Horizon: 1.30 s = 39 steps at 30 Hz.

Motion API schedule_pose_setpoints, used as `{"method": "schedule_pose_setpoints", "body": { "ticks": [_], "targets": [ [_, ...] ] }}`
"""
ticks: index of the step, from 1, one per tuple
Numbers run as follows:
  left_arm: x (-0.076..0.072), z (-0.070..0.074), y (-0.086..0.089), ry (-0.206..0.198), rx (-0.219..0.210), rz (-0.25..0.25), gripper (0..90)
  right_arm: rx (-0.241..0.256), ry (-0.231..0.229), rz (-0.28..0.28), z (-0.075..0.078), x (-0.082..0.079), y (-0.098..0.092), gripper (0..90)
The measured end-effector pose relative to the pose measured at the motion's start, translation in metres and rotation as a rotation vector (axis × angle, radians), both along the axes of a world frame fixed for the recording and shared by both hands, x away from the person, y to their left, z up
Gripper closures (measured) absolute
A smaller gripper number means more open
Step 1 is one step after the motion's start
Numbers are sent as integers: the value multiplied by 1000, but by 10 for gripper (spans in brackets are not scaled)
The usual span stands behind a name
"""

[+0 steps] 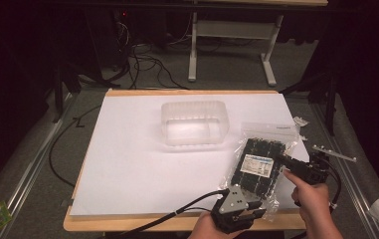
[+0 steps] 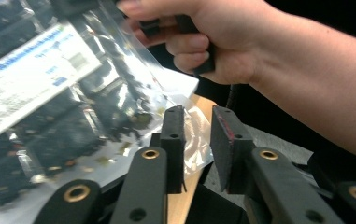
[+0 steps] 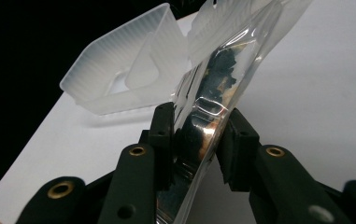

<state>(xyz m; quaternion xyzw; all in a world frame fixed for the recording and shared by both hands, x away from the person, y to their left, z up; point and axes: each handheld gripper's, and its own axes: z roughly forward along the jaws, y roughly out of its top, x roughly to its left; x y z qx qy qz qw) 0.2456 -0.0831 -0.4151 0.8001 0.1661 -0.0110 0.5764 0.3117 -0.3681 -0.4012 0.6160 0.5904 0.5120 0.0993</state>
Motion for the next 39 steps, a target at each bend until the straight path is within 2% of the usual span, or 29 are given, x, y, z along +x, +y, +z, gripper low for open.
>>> {"method": "schedule_pose_setpoints", "body": {
  "ticks": [1,2,3,7,8,10,11,12,14,15,16,19,20,21,23,25,32,33,37,38,39],
  "targets": [
    [4,4,8,-6,-12,21,720,4,-10,14,2,0,1,718],
    [4,4,8,-6,-12,21,706,4,-10,14,2,0,1,718],
    [11,6,18,-10,-20,54,689,14,-30,30,5,-1,1,730],
    [23,6,33,-13,-16,118,639,20,-57,47,9,-1,4,749],
    [28,5,38,-11,-11,138,583,26,-82,66,13,-3,7,763],
    [37,3,46,7,4,165,542,22,-103,82,17,-5,9,771],
    [46,0,56,20,15,202,521,16,-112,89,19,-6,11,773],
    [46,0,56,20,15,202,502,3,-128,99,22,-7,13,775],
    [56,-3,65,41,19,232,479,-5,-141,107,24,-8,15,777],
    [65,-7,72,61,25,263,438,-21,-172,129,29,-10,20,780],
    [65,-7,72,61,25,263,421,-21,-172,129,29,-10,20,780],
    [77,-9,83,71,27,299,386,-47,-221,151,40,-14,29,784],
    [77,-9,83,71,27,299,375,-47,-221,151,40,-14,29,784],
    [80,-10,86,74,25,307,364,-51,-249,164,44,-15,32,785],
    [84,-10,91,76,18,322,351,-54,-260,168,47,-16,34,785],
    [89,-10,98,72,15,335,323,-54,-298,186,53,-17,41,784],
    [96,-8,111,66,-16,335,289,-49,-354,237,61,-16,60,784],
    [98,-6,115,64,-25,332,283,-46,-376,268,64,-15,70,784],
    [104,-2,127,71,-57,324,270,-23,-398,301,65,-12,81,784],
    [106,-2,130,76,-74,319,257,-18,-405,313,65,-12,85,783],
    [109,-3,136,103,-110,301,254,-11,-421,338,64,-10,95,784]
  ]
}}
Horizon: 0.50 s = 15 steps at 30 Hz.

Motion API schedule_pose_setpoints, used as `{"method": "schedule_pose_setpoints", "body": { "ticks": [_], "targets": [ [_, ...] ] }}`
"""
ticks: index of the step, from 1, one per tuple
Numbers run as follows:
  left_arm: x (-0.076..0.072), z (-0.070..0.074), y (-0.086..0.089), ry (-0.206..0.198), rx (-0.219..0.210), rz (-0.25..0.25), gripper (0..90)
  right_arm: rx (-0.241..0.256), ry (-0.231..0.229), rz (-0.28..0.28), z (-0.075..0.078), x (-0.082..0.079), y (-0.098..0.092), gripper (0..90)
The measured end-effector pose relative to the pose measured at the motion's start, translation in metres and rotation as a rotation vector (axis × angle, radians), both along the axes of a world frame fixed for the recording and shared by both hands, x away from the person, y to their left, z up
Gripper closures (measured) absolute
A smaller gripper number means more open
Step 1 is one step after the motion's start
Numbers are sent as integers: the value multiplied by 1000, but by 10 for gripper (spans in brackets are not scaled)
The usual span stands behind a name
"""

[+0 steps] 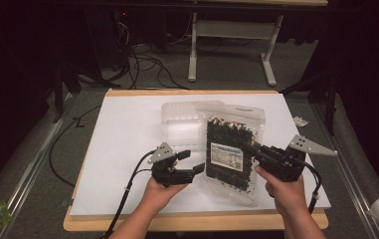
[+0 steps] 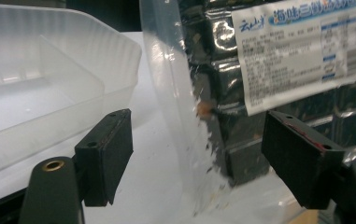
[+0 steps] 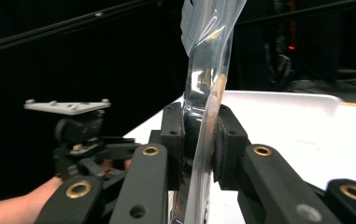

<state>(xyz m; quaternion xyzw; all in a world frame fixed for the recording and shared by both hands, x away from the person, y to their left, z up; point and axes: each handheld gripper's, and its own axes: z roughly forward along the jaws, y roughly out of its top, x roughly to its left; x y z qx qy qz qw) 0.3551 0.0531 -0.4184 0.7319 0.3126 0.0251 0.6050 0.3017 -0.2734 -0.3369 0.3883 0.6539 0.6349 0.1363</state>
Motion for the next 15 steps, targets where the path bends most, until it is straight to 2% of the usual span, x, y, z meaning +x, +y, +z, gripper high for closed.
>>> {"method": "schedule_pose_setpoints", "body": {
  "ticks": [1,3,4,5,7,8,9,11,12,15],
  "targets": [
    [0,0,0,0,0,0,252,0,0,0,0,0,0,784],
    [3,-5,4,28,-37,-21,248,12,-5,36,-1,2,11,784],
    [6,-11,6,73,-86,-56,244,16,-12,63,-2,4,18,783],
    [6,-11,6,73,-86,-56,244,16,-12,63,-2,4,18,783],
    [9,-15,8,109,-124,-101,247,20,-12,88,-4,5,26,783],
    [9,-16,9,111,-126,-112,268,17,-11,97,-5,6,29,783],
    [8,-16,10,108,-126,-109,320,2,-19,102,-7,8,34,782],
    [8,-17,14,114,-133,-103,385,1,-21,104,-8,8,35,781],
    [8,-17,18,112,-140,-91,385,3,-23,107,-9,9,35,780],
    [7,-16,19,86,-108,-68,457,-1,-4,119,-13,14,33,765]
  ]
}}
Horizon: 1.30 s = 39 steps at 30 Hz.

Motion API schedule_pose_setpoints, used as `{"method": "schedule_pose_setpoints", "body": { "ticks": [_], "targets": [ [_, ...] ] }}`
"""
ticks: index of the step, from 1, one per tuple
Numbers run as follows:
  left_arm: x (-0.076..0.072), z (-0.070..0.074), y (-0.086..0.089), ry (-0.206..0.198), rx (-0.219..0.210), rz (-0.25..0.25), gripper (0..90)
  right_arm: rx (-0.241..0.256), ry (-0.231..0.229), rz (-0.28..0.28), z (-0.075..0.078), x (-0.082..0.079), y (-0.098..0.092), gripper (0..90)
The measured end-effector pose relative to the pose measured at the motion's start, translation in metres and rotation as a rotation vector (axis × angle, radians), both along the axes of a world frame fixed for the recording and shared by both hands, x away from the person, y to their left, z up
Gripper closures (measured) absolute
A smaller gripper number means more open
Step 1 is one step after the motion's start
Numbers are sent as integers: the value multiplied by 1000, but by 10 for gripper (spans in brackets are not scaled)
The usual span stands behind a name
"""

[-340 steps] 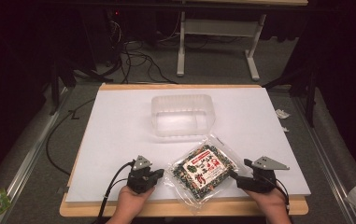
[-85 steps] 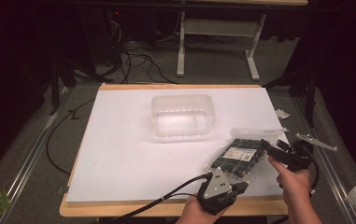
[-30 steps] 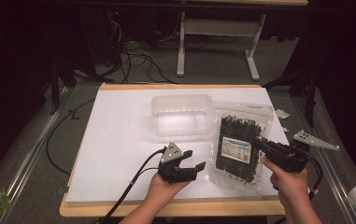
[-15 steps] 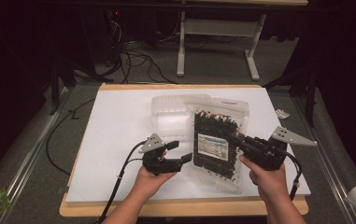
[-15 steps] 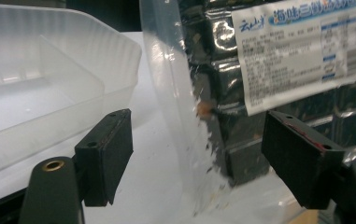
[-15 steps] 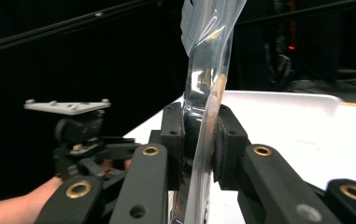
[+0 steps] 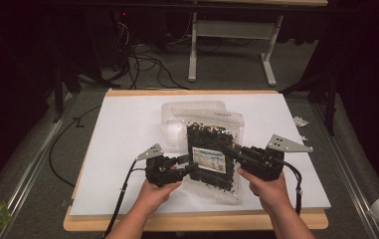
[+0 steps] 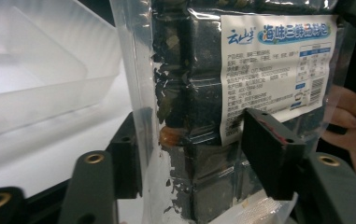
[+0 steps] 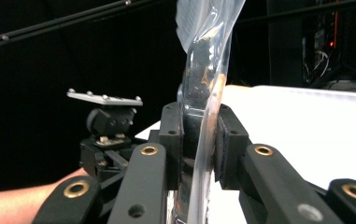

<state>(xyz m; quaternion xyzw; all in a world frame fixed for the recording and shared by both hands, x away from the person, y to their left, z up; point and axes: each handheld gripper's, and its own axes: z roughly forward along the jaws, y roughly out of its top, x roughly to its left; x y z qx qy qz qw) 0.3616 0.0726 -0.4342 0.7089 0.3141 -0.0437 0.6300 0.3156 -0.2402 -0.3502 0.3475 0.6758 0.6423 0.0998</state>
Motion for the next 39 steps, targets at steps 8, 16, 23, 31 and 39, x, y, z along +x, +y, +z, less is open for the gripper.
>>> {"method": "schedule_pose_setpoints", "body": {
  "ticks": [8,16,23,31,39],
  "targets": [
    [-11,10,-1,-165,105,62,602,-58,34,14,-10,7,-12,652],
    [-13,12,0,-215,166,67,603,-115,49,104,-15,13,-16,662],
    [-8,15,8,-201,167,73,539,-141,-1,153,-10,12,-8,776],
    [-16,21,31,-227,320,224,296,-131,-93,57,12,17,-6,778],
    [-28,4,71,-197,421,344,258,-58,-167,-82,40,47,-10,776]
  ]
}}
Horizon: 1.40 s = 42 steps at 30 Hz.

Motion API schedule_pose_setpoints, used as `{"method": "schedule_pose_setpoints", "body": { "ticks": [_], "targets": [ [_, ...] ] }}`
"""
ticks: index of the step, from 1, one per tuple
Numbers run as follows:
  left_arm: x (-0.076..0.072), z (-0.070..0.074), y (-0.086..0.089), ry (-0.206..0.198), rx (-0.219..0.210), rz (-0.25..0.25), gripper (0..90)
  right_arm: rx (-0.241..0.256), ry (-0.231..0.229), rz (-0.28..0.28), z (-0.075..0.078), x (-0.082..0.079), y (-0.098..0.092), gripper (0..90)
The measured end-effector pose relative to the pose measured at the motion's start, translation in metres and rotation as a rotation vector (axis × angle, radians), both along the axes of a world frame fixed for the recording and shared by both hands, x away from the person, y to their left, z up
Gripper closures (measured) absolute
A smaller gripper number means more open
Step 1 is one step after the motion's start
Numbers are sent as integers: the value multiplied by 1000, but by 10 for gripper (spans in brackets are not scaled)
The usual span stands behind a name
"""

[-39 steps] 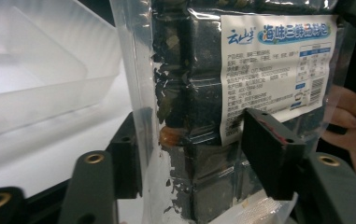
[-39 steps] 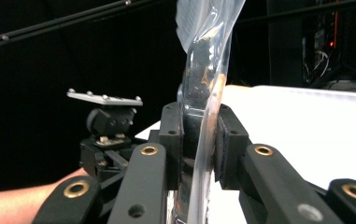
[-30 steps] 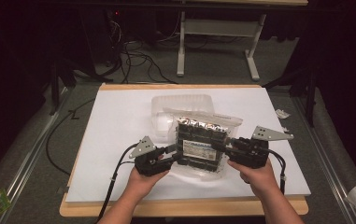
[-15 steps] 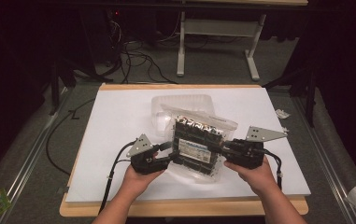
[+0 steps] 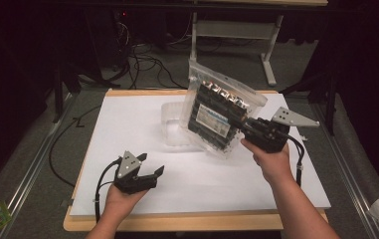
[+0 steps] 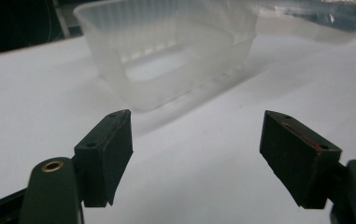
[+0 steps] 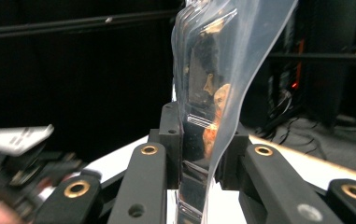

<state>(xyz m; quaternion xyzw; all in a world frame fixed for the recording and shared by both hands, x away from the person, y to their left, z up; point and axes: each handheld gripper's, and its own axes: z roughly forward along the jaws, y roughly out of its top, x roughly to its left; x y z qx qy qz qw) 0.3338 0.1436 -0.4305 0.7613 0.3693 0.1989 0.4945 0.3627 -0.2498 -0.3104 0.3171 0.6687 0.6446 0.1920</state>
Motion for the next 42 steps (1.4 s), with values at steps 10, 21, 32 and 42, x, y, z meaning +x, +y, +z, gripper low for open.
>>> {"method": "schedule_pose_setpoints", "body": {
  "ticks": [10,21,32,42],
  "targets": [
    [-2,-5,16,0,-27,2,220,-6,-13,-69,-1,71,35,775],
    [-1,-7,18,5,-42,1,228,-69,16,-64,-25,120,60,774],
    [0,-7,14,5,-30,-16,234,-119,53,-36,-54,137,68,769],
    [-1,-7,14,10,-34,-22,235,-45,173,-99,-77,151,54,619]
  ]
}}
